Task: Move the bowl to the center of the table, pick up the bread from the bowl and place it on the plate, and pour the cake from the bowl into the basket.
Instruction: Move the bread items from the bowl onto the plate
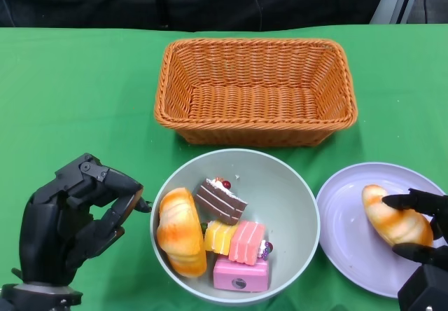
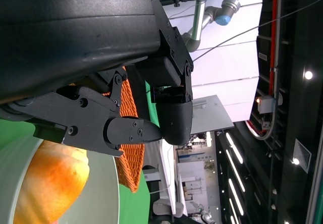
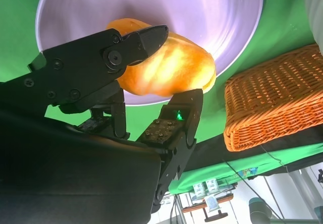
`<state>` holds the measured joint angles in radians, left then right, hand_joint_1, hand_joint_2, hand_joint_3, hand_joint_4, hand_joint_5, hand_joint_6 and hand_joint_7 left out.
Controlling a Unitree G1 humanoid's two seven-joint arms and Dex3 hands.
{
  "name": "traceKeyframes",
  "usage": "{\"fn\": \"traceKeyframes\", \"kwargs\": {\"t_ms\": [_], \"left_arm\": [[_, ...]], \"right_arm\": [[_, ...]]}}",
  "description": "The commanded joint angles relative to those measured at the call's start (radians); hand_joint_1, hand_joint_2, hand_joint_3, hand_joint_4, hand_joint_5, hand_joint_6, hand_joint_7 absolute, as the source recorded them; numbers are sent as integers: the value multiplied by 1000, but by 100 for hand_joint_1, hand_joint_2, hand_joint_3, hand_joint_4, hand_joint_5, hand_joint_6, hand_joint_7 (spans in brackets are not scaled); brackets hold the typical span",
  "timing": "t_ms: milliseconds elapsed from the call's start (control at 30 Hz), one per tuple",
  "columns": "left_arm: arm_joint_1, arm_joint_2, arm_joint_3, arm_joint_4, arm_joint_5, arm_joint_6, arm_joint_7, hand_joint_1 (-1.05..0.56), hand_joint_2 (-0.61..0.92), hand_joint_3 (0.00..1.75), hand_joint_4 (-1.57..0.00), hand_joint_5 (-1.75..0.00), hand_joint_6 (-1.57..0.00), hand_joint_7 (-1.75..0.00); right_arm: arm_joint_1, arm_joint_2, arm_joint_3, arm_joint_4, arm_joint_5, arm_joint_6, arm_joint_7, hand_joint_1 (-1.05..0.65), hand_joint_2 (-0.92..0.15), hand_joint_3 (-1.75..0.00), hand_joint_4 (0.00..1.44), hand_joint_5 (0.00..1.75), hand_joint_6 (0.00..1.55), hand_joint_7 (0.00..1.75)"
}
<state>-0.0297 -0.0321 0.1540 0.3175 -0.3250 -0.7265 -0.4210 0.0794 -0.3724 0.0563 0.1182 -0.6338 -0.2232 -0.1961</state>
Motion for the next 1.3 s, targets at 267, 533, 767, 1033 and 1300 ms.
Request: {"fn": "traceKeyframes", "kwargs": {"t_ms": [267, 533, 767, 1033, 1300], "left_arm": [[-11, 8, 8, 29, 12, -25, 13, -15, 92, 34, -80, -141, -83, -118], [-20, 8, 5, 46, 1, -28, 3, -14, 92, 35, -79, -143, -82, -120], [-23, 7, 6, 53, 11, -35, 12, -14, 91, 37, -79, -145, -81, -124], [-25, 12, 7, 58, 6, -39, 5, -15, 90, 37, -78, -146, -79, -124], [-38, 12, 4, 48, 10, -23, 15, -14, 91, 37, -79, -146, -79, -126]], "right_arm": [[33, -31, 3, -79, -17, 36, 15, -25, -86, 0, 82, 12, 76, 0], [46, -27, 4, -130, -24, 68, 28, -33, -87, 0, 79, 5, 67, 0], [55, -25, 2, -152, -23, 79, 33, -34, -87, 0, 81, 4, 67, 1], [80, -15, -14, -265, -7, 57, 20, -35, -84, 0, 84, 5, 70, 2], [81, -17, -30, -474, 54, 5, 87, -36, -84, 0, 86, 4, 73, 2]]}}
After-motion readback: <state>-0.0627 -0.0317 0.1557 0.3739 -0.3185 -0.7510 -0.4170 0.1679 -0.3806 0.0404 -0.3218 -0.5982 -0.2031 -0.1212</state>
